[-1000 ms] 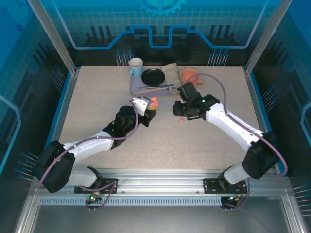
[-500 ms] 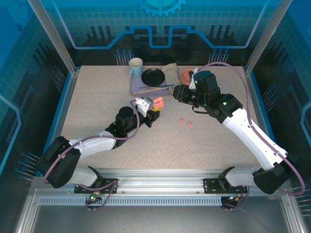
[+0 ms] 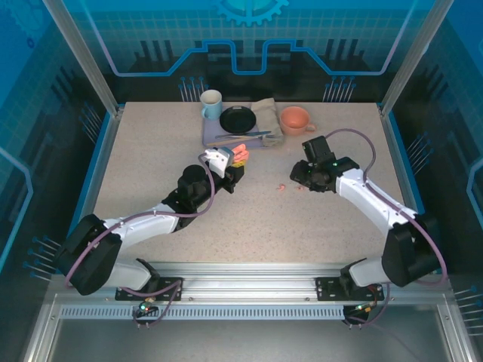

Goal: Insert the wireless bluetooth earbuds into the charging case

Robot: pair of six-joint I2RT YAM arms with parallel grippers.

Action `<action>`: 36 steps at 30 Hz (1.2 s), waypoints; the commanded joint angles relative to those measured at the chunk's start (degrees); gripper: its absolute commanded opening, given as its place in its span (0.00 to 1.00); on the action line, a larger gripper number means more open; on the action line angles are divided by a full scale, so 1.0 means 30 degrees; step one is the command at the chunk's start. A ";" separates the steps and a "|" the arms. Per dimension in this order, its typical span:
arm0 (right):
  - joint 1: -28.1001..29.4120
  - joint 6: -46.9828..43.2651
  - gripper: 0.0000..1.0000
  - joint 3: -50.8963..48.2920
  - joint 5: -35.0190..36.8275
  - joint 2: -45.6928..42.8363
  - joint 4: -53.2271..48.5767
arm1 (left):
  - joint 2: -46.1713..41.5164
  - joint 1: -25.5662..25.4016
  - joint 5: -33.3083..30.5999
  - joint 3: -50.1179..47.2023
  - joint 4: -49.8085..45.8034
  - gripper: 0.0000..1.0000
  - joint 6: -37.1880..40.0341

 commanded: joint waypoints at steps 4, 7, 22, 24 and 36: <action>-0.1141 0.1263 0.53 0.0300 -0.0247 0.2667 0.0996 | -0.0113 0.0147 -0.0053 0.0357 0.0132 0.00 -0.0530; -0.1144 0.1185 0.54 0.1508 -0.0237 0.4767 0.0890 | 0.0016 0.0146 0.0062 0.0476 0.0030 0.00 -0.0679; -0.0272 0.0579 0.49 0.4163 0.2742 0.8846 -0.2046 | 0.0024 0.0147 0.0164 0.0617 0.0085 0.00 -0.0686; -0.0050 0.0471 0.49 0.3630 0.2776 0.8458 -0.2129 | 0.0032 0.0133 0.0164 0.0594 0.0119 0.00 -0.0690; 0.0502 0.0718 0.46 -0.1179 0.1595 0.3079 -0.2762 | -0.0484 0.0130 0.0056 0.0238 0.0174 0.00 -0.0883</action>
